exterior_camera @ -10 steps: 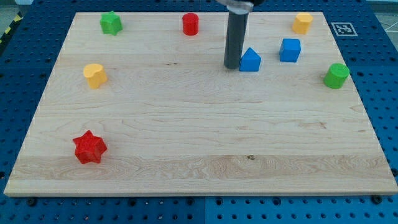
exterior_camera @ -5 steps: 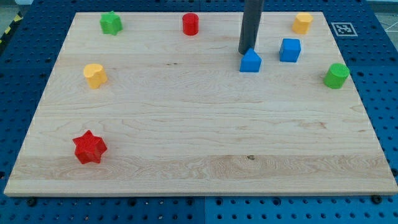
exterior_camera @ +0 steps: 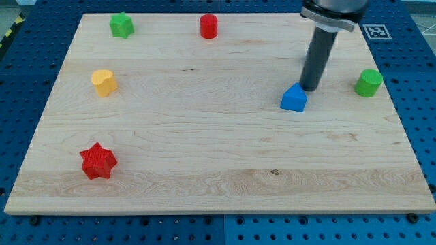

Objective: Move the blue triangle towards the bottom center

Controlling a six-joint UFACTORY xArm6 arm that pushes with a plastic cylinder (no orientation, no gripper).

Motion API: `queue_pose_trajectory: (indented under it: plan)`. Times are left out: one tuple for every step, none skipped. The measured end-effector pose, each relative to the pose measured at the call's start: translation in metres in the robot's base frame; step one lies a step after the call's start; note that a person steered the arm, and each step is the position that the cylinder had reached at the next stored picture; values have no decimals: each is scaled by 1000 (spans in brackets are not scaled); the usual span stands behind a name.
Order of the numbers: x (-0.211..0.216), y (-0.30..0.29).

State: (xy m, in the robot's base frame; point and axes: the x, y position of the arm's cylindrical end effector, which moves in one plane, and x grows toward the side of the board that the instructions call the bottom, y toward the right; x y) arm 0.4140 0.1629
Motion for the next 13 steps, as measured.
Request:
queue_pose_trajectory:
  plan:
    - [36,-7]
    - [55,-42]
    - [57,-58]
    - [45,-25]
    - [14,-19]
    - [5,-35]
    - [29,-65]
    - [64,-82]
    - [89,-85]
    - [83,-74]
    - [60,-73]
    - [42,-74]
    - [40,-94]
